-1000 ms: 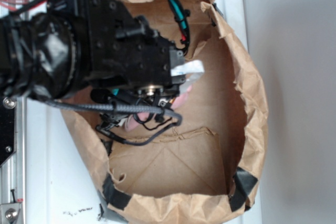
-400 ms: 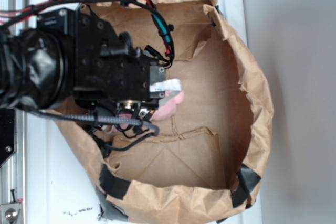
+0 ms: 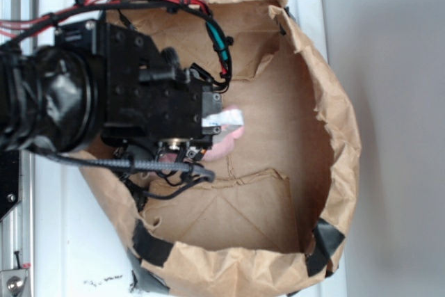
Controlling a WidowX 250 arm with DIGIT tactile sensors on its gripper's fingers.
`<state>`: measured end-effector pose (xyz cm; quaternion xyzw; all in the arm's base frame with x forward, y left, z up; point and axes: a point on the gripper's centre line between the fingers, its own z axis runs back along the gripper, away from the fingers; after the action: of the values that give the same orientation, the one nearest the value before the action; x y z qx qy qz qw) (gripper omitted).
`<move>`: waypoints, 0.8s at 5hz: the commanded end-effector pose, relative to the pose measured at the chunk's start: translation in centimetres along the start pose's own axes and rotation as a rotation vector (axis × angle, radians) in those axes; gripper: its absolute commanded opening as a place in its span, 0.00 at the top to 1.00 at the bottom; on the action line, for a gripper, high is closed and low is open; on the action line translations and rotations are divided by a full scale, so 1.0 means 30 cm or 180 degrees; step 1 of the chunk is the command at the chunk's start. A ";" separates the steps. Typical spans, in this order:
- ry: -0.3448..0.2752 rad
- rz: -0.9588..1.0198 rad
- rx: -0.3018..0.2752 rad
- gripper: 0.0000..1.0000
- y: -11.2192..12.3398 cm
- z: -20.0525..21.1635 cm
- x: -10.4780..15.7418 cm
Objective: Grab the green ball.
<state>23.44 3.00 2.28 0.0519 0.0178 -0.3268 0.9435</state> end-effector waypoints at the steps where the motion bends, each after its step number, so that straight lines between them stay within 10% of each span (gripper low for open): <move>1: 0.0055 0.0376 -0.0006 1.00 0.042 0.098 -0.008; 4: 0.0195 0.1121 -0.0594 1.00 0.071 0.348 -0.005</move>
<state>24.06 2.77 10.68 -0.0354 0.1077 -0.1627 0.9801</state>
